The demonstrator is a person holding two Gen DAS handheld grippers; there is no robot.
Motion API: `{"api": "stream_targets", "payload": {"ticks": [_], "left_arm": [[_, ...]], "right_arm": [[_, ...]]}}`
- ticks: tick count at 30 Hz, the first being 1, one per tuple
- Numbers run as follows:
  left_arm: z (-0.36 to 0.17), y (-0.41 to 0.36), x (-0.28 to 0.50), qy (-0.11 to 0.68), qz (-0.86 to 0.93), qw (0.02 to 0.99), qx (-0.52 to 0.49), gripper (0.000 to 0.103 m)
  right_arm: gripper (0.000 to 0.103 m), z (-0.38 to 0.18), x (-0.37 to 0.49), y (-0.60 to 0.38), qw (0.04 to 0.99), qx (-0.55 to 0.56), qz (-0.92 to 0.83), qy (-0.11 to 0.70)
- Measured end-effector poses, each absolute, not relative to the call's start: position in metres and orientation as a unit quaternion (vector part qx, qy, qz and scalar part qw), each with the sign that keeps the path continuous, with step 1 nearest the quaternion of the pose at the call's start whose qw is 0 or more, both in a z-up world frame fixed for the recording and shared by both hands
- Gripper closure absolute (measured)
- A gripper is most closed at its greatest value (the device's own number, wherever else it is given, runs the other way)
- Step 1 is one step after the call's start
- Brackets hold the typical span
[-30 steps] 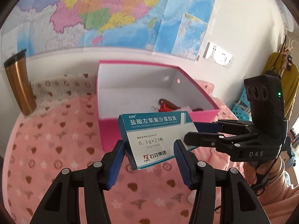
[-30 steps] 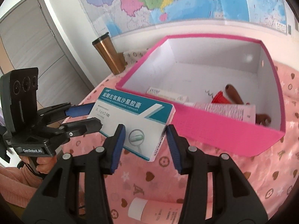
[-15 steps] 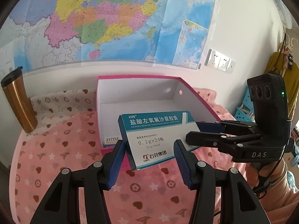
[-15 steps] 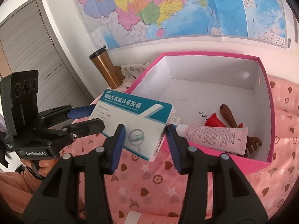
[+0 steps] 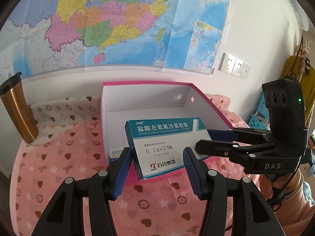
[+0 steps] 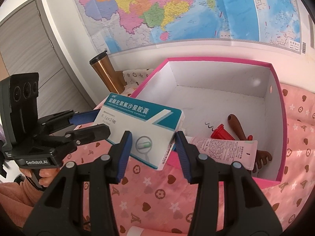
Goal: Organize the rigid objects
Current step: 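Lift the medicine box with the left tool and carry it over the magenta box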
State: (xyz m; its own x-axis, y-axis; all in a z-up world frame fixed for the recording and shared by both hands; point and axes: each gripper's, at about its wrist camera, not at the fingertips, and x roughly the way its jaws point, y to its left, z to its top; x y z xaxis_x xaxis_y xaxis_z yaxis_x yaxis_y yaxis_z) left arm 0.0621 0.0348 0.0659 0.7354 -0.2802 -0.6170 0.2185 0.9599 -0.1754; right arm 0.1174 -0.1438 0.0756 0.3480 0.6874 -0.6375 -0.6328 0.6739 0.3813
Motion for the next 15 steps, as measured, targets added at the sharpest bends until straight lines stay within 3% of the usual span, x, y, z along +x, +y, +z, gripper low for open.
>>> {"api": "stream_targets", "payload": {"ticks": [15], "left_arm": [[0.062, 0.037, 0.075, 0.344, -0.129, 0.929, -0.047, 0.049]], "right_arm": [[0.055, 0.073, 0.123, -0.140, 0.820, 0.037, 0.399, 0.408]]}}
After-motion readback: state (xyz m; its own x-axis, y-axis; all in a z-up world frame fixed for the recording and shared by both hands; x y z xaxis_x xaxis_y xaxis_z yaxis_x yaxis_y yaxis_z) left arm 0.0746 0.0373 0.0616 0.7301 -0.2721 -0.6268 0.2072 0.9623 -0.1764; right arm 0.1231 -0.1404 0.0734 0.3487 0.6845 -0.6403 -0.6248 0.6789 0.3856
